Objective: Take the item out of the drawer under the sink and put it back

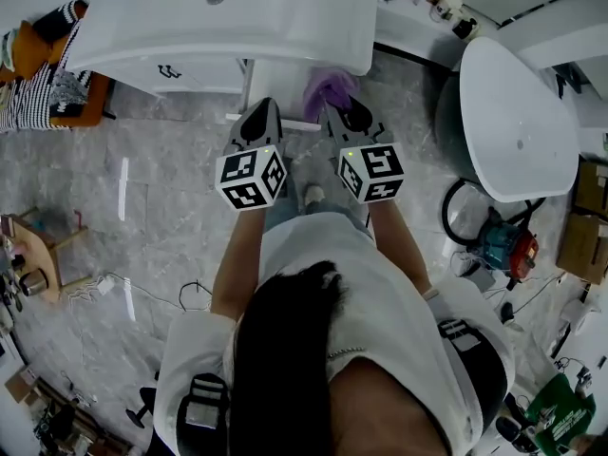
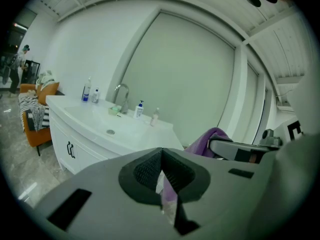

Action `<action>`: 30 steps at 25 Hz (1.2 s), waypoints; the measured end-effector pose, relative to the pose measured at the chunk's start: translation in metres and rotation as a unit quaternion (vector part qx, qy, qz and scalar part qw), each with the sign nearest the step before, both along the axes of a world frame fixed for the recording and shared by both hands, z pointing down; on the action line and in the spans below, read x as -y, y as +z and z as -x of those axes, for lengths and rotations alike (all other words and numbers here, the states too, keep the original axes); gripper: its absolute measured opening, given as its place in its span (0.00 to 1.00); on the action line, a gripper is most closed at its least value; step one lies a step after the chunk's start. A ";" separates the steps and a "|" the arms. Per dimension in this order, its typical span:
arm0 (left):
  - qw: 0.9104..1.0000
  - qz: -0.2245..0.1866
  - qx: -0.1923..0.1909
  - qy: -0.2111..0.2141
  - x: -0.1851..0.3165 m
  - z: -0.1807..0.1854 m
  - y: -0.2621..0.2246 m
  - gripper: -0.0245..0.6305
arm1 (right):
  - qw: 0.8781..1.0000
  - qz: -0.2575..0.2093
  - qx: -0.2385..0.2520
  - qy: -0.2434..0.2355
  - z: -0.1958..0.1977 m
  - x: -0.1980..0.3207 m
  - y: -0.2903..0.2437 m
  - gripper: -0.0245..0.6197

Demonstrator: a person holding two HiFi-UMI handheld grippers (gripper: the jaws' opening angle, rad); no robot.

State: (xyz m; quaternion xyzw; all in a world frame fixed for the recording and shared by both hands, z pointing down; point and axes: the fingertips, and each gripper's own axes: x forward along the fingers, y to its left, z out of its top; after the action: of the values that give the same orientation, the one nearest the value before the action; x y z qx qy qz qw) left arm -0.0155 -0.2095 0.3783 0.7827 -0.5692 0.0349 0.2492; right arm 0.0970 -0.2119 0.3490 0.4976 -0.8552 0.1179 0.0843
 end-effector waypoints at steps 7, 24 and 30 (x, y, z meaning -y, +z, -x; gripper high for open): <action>1.000 0.002 0.007 -0.002 -0.003 -0.008 -0.006 0.04 | 1.000 -0.005 0.002 0.005 0.002 -0.007 -0.006 0.13; 0.999 -0.021 0.019 0.018 -0.014 -0.017 -0.015 0.04 | 1.000 -0.015 0.001 -0.014 0.024 -0.023 -0.009 0.13; 0.998 -0.036 0.043 0.034 -0.021 -0.018 -0.016 0.04 | 1.000 -0.006 -0.005 -0.015 0.027 -0.029 -0.003 0.13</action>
State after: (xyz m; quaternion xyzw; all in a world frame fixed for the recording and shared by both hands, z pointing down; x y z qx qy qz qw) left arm 0.0026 -0.1886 0.3627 0.8079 -0.5532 0.0564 0.1952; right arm 0.0705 -0.1829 0.3462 0.4860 -0.8627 0.1091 0.0872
